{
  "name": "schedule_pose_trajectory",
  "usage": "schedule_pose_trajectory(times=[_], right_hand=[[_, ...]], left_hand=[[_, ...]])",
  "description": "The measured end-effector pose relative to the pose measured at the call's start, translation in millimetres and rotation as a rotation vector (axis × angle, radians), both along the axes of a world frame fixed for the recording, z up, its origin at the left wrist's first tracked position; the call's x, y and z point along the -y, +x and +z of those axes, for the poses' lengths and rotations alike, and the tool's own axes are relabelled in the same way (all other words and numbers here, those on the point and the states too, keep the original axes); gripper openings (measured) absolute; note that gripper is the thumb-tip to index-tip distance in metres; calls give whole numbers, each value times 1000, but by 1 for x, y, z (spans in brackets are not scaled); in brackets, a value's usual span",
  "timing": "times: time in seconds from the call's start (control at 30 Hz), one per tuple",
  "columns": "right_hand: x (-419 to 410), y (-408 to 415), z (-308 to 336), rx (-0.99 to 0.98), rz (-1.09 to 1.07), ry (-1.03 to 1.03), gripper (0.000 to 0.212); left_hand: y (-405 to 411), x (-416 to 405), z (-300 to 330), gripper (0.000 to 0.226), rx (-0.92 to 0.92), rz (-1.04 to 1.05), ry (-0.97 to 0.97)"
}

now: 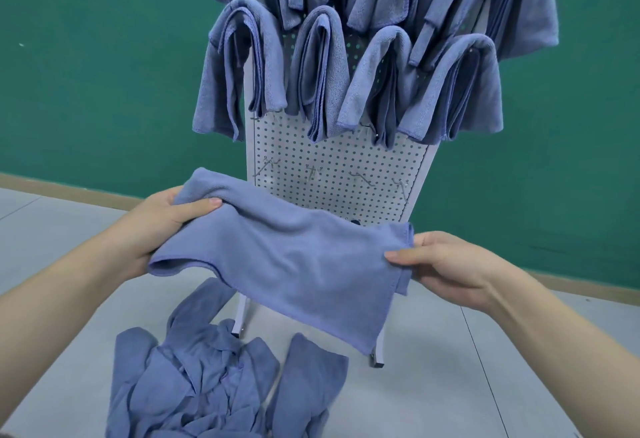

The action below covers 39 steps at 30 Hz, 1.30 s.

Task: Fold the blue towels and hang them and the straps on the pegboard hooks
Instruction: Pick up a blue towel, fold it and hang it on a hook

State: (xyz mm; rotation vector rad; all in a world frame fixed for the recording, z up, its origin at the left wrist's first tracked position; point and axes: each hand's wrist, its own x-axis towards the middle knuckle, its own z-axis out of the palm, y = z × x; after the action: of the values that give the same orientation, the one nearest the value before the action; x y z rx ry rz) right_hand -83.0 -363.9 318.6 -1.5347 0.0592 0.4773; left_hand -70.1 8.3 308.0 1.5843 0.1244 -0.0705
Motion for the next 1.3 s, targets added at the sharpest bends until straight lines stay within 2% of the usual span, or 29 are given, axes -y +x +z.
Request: schedule_pose_trajectory(times=[0.07, 0.13, 0.3, 0.33, 0.43, 0.47, 0.53, 0.57, 0.63, 0.7, 0.73, 0.77, 0.8, 0.87, 1.07, 1.17, 1.3], right_hand=[[3, 3, -6, 53, -27, -71, 21], [4, 6, -10, 105, -86, -77, 29], [2, 6, -8, 228, -208, -6, 29], [1, 6, -7, 247, -225, -5, 28], [-3, 6, -7, 260, -255, -24, 24], [-2, 6, -8, 246, -255, -10, 25], [-2, 7, -8, 182, -233, 33, 27], [-1, 8, -8, 146, -208, 53, 29], [1, 9, -6, 105, -160, 75, 32], [3, 9, -3, 112, -142, 101, 38], [4, 9, -1, 126, -148, 119, 40], [5, 9, 2, 146, -161, 138, 40], [6, 9, 5, 171, -179, 148, 38], [8, 9, 11, 195, -210, 143, 33], [7, 6, 18, 253, -221, 177, 45], [5, 6, 20, 272, -259, 173, 38], [5, 4, 23, 330, -324, 235, 24]], left_hand=[[-2, -5, 2, 14, -6, 1, 30], [-2, -9, 3, 22, -11, -9, 31], [-3, -21, 5, 82, 4, -131, 16], [-4, -20, 5, 80, 5, -161, 57], [-9, -13, 9, 37, -2, -183, 140], [-12, -11, 10, 39, -1, -191, 144], [-12, -12, 8, 77, 12, -176, 128], [-12, -14, 8, 87, 26, -155, 99], [-11, -18, 14, 68, 55, -130, 15], [-7, -25, 15, 59, 77, -162, -52], [-7, -27, 17, 48, 74, -169, -88], [-7, -29, 18, 26, 79, -181, -116], [-8, -31, 19, 19, 80, -182, -130], [-6, -36, 19, 43, 50, -166, -108], [-8, -39, 26, 40, 60, -174, -96], [-10, -36, 28, 60, 77, -187, -102], [-13, -30, 27, 55, 73, -162, -173]])
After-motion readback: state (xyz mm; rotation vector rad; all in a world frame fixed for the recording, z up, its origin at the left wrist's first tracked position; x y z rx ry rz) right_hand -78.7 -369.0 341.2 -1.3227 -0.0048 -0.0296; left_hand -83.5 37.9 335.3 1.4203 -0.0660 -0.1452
